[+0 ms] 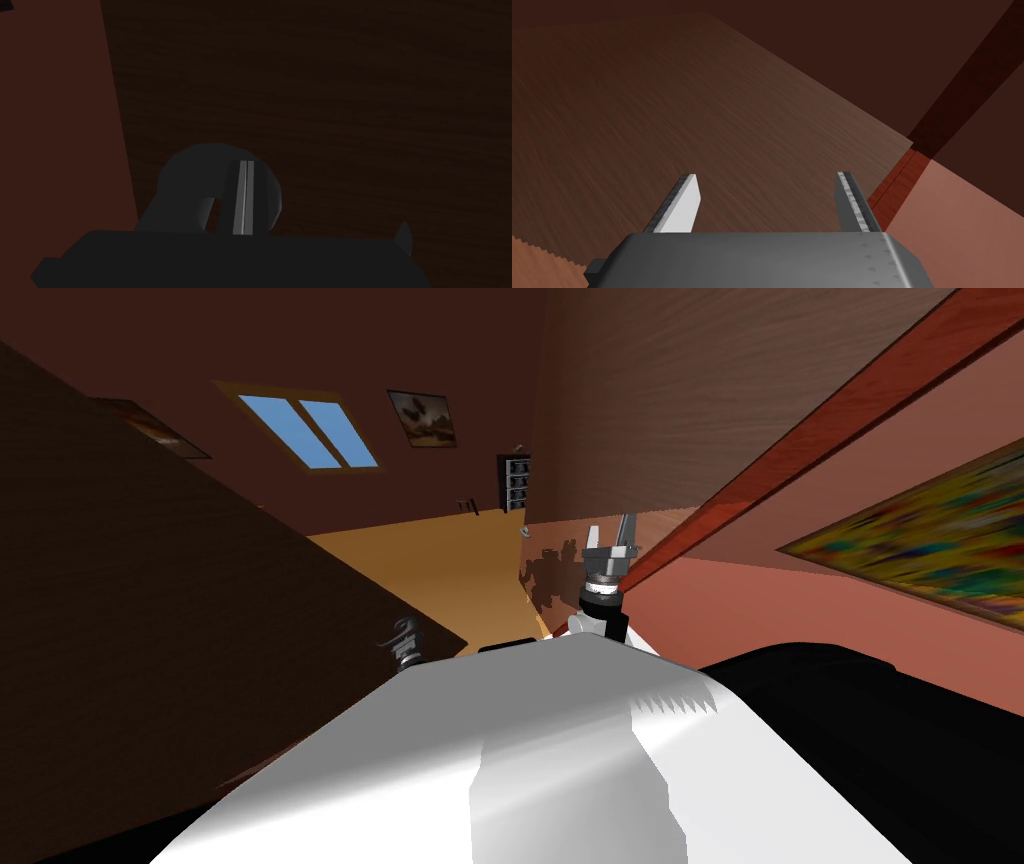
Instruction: Push the door open
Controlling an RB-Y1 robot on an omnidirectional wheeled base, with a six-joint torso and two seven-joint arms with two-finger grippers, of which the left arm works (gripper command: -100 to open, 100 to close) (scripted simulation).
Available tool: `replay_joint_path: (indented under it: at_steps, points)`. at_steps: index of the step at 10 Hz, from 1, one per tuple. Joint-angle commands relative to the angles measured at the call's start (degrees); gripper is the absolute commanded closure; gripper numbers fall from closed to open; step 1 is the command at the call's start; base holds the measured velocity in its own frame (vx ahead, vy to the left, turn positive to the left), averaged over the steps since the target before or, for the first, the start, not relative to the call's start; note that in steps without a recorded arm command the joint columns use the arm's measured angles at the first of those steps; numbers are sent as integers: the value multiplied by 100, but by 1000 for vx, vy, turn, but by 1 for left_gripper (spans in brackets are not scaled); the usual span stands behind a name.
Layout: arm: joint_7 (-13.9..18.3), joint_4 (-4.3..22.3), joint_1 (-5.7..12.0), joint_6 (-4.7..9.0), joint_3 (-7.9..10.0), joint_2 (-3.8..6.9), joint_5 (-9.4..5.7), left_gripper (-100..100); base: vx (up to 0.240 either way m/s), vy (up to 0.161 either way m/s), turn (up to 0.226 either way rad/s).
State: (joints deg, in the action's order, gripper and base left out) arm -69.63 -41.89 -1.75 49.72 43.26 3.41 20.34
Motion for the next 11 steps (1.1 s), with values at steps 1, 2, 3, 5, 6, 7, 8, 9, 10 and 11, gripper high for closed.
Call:
replay_joint_path:
  at_steps: [1,2,3,5,6,7,8,9,10,11]
  points:
    - [178,23,39,-8,-55,7,-80,-100,-5,0,40]
    - [279,36,61,-12,-86,10,-125,-100,-32,11,77]
    - [403,52,88,-18,-125,13,-181,-100,-63,14,50]
    - [403,52,88,-18,-125,13,-181,-100,-37,6,-11]
    - [547,71,119,-24,-170,15,-246,-100,-21,-8,20]
    - [704,92,154,-31,-219,17,-318,-100,-36,-17,49]
    - [704,92,154,-31,-219,17,-318,-100,-26,-11,-3]
    - [884,115,194,-39,-276,18,-400,-100,-32,6,26]
    - [1068,140,235,-48,-335,18,-485,-100,-48,2,36]
    - [1068,140,235,-48,-335,18,-485,-100,-33,1,18]
